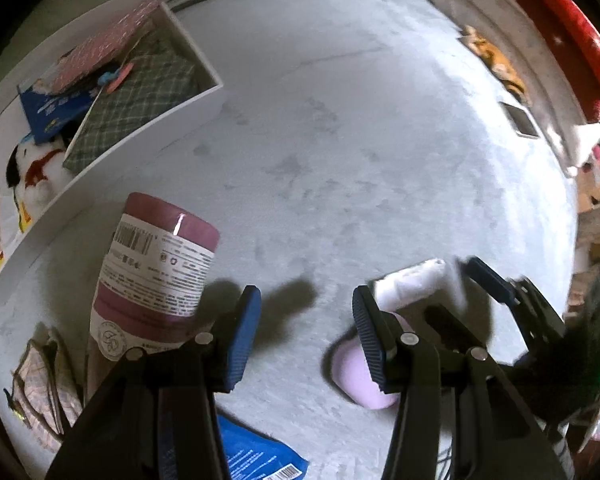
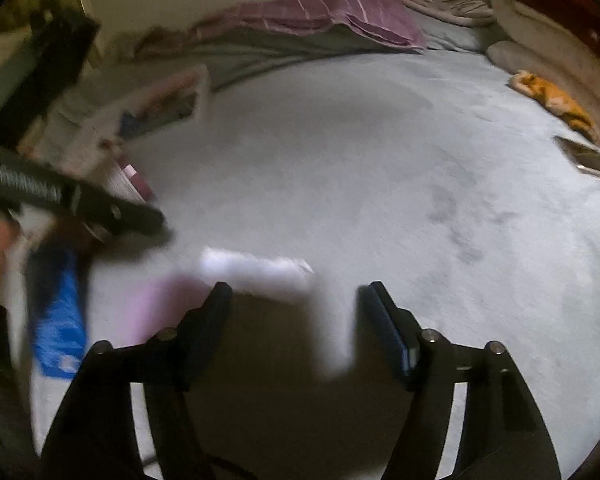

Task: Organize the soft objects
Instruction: 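Grasp the lavender heart puff with the left tool while the right tool grasps the white strip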

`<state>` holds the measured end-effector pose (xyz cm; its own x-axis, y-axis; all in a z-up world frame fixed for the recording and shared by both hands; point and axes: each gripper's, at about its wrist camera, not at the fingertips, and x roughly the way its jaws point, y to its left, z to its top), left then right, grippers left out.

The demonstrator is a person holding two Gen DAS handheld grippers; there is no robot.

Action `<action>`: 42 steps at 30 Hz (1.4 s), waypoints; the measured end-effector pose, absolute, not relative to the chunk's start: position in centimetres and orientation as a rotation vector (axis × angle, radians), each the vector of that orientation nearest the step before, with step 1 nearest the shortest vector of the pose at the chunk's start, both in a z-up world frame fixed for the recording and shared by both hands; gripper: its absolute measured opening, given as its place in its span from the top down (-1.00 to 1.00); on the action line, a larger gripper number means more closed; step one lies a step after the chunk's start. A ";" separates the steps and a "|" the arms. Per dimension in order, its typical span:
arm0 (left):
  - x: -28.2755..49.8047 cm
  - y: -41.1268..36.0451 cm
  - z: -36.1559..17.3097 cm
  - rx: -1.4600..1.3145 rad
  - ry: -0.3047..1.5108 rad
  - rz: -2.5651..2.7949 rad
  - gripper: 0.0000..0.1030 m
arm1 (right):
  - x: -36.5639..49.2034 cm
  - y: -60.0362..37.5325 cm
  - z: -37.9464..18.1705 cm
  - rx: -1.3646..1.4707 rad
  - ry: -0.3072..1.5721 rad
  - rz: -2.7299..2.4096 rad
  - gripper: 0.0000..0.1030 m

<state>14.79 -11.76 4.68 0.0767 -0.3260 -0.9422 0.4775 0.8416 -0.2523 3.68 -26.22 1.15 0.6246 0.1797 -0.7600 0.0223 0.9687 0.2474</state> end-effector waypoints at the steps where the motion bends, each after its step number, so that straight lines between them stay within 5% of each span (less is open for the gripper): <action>1: 14.5 -11.7 4.9 0.140 1.355 -0.616 0.08 | 3.8 -25.8 1.1 0.244 0.897 0.095 -0.26; 7: 14.0 -10.8 5.5 0.203 1.309 -0.661 0.08 | 5.0 -24.3 -0.4 0.140 0.957 0.042 0.17; 9: 14.1 -10.7 5.5 0.214 1.304 -0.673 0.08 | 4.4 -24.0 -0.2 0.111 0.961 0.034 0.54; 11: 14.0 -10.6 5.4 0.211 1.308 -0.711 0.08 | 4.0 -24.2 0.0 0.110 0.960 0.022 0.61; 13: 13.5 -10.9 5.4 0.226 1.309 -0.757 0.08 | 3.6 -24.7 0.2 0.135 0.954 0.002 0.88; 28: 8.3 -16.2 2.6 0.499 1.325 -0.997 -0.03 | 2.4 -28.7 1.9 0.365 0.899 -0.026 0.93; 38: 7.4 -14.6 4.0 0.483 1.248 -0.977 0.60 | 2.7 -29.1 2.8 0.403 0.876 -0.016 0.93; 42: 8.5 -14.4 5.3 0.382 1.212 -0.984 0.70 | 3.2 -29.0 3.7 0.396 0.854 -0.007 0.93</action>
